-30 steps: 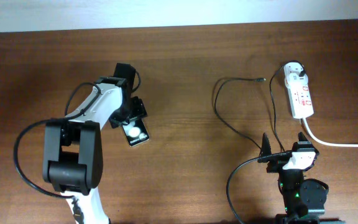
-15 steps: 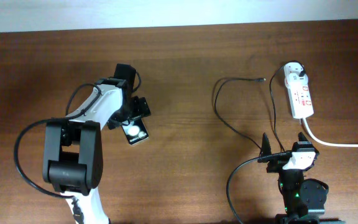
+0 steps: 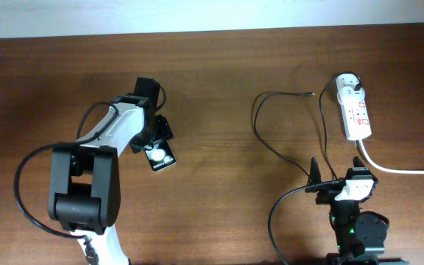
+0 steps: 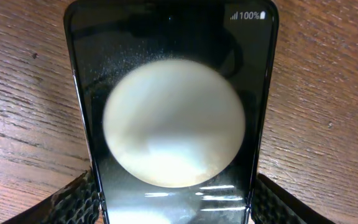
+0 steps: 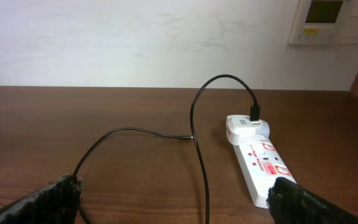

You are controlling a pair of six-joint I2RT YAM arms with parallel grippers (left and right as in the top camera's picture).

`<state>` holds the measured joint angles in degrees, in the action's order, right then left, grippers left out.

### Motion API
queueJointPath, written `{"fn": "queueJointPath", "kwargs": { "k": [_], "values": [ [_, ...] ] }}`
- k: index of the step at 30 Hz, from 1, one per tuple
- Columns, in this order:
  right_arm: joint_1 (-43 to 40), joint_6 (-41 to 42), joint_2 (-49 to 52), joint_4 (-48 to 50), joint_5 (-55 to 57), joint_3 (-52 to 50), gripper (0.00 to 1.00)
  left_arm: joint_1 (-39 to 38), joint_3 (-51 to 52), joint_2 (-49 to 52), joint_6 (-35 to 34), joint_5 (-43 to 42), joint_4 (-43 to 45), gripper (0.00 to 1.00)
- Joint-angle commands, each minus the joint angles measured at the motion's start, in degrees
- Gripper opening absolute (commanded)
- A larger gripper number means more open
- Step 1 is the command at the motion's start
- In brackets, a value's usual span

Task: Plug charger to phone and switch on socket
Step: 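Lower the left gripper and grasp the phone's bottom edge, then lift the phone with the left gripper and tilt it upright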

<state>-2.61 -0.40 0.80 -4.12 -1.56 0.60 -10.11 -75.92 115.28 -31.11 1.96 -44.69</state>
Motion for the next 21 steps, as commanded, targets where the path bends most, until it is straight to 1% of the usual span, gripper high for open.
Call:
{"fn": "queueJointPath", "kwargs": {
  "k": [1, 7, 13, 18, 21],
  "values": [
    [0.31, 0.07, -0.44, -0.2, -0.76, -0.28, 0.99, 0.0, 0.33, 1.88, -0.79, -4.15, -2.62, 0.63],
    [0.31, 0.07, -0.44, -0.2, -0.76, -0.28, 0.99, 0.0, -6.93, -2.45, -0.76, -4.13, -9.33, 0.61],
    [0.31, 0.07, -0.44, -0.2, -0.76, -0.28, 0.99, 0.04, -9.2, -12.09, -0.76, -4.35, -14.12, 0.58],
    [0.31, 0.07, -0.44, -0.2, -0.76, -0.28, 0.99, 0.04, -9.27, -24.35, -0.74, -7.23, -18.1, 0.57],
    [0.31, 0.07, -0.44, -0.2, -0.76, -0.28, 0.99, 0.04, -9.27, -34.14, -0.76, -8.26, -20.15, 0.57]
  ]
}}
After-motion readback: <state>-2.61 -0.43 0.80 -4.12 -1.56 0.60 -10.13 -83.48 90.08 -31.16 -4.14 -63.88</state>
